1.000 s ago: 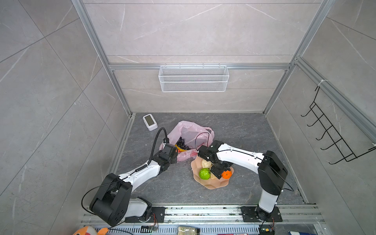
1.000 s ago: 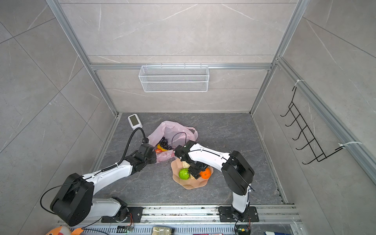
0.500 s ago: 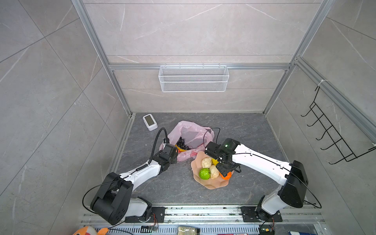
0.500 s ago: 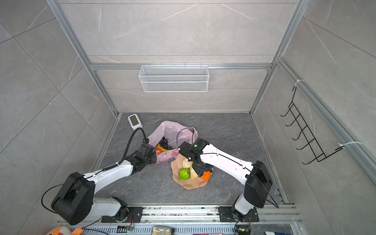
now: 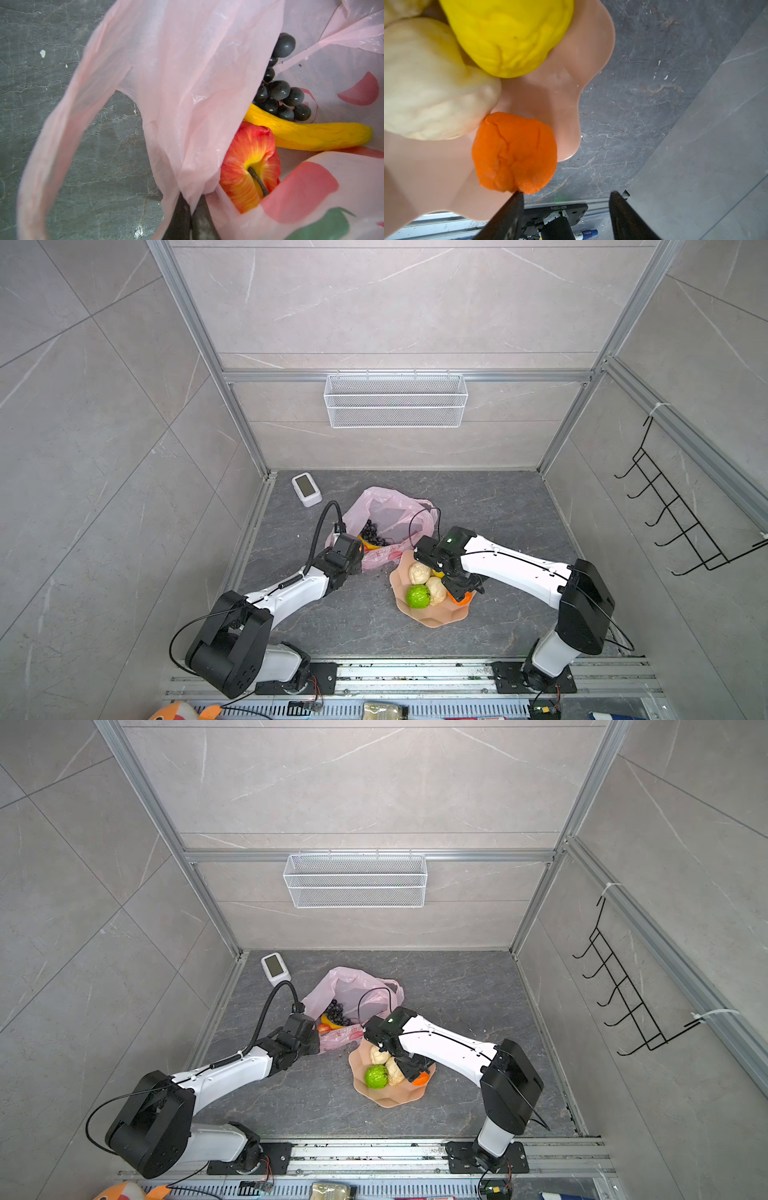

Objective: Take the fake fruits out of the plastic bag
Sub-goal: 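Raise the right gripper from the bowl and move it toward the bag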

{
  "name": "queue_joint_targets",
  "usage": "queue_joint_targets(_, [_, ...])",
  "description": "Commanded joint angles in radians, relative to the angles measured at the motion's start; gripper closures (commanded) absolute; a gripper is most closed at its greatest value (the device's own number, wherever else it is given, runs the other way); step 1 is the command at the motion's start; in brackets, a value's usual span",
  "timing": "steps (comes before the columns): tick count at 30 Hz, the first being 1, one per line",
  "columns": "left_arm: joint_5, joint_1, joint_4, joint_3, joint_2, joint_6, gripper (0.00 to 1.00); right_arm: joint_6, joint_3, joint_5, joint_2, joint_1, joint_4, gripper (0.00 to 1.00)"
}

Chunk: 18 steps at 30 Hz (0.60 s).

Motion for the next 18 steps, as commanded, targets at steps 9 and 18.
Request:
queue_joint_targets(9, [-0.023,-0.002,0.007,0.027,-0.023,0.009,1.0,-0.006,0.048,0.035,0.07,-0.01,0.055,0.34])
queue_joint_targets(18, [-0.036,-0.002,0.006,0.021,-0.033,0.003,1.0,-0.004,0.119,0.015,-0.026,-0.01,-0.008,0.33])
